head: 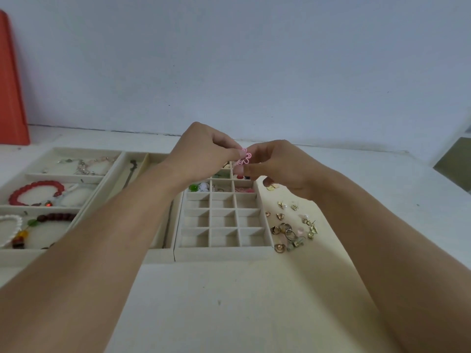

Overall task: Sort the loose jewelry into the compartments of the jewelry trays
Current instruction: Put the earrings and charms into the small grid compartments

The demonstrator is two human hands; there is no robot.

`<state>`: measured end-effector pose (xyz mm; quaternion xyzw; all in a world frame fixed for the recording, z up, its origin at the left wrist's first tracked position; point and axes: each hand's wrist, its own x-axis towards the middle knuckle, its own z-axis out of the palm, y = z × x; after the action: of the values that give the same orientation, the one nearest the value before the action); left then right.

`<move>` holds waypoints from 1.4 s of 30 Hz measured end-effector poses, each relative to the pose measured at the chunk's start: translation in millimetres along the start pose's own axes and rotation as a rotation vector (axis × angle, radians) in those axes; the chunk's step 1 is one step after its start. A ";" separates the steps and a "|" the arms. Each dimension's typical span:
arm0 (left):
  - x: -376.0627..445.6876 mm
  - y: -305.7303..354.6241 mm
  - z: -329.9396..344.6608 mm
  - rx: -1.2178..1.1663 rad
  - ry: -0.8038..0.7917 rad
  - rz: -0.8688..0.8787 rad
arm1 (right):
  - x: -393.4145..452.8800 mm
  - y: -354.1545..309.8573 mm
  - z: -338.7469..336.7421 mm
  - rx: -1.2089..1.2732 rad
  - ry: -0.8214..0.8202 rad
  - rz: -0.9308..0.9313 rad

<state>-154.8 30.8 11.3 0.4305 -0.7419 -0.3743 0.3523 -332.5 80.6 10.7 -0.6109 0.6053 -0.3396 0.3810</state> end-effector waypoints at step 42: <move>1.4 -1.8 -2.4 -0.080 -0.084 -0.012 | 10.7 15.2 -9.3 0.335 -0.030 0.050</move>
<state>-152.6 28.3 11.1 0.4043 -0.7379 -0.4234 0.3358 -347.7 69.7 1.3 -0.5285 0.5495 -0.4170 0.4949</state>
